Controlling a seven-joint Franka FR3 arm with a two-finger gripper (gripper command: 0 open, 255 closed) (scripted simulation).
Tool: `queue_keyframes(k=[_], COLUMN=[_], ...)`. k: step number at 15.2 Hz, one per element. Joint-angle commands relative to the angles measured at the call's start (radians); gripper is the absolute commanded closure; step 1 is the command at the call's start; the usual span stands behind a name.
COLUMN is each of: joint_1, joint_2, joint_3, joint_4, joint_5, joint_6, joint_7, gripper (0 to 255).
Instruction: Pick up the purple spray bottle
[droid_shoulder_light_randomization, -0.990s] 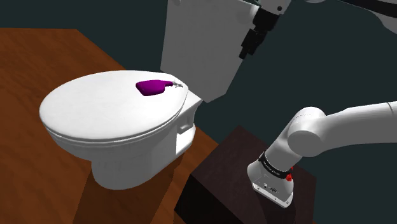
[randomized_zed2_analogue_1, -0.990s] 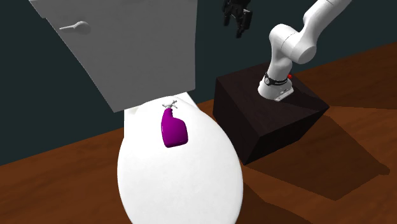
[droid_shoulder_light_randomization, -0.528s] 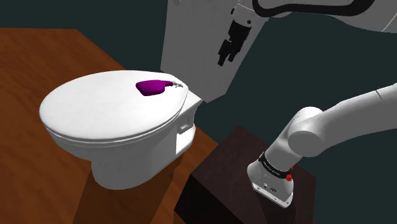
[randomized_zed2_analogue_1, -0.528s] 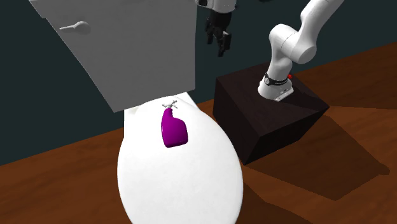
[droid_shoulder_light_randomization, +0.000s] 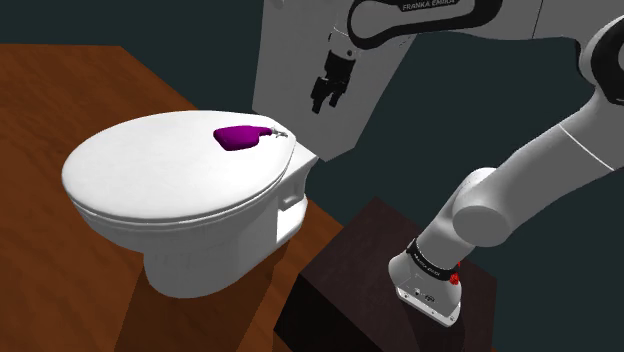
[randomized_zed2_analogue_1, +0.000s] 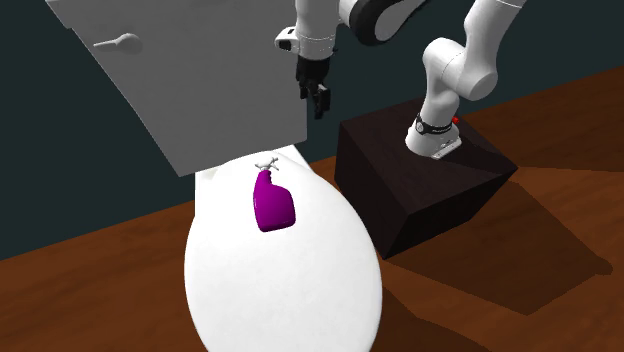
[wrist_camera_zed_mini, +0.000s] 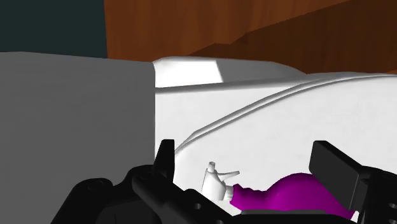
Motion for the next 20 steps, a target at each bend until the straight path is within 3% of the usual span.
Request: queue_keyframes(k=[1, 13, 20], joint_1=[0.003, 0.007, 0.006], joint_2=[0.07, 0.531, 0.583], joint_3=[0.0, 0.007, 0.008], joint_4=[0.034, 0.335, 0.316], joint_5=[0.006, 0.046, 0.049], joint_6=[0.033, 0.169, 0.238], joint_7=[0.0, -0.008, -0.01], gripper=[0, 0, 0])
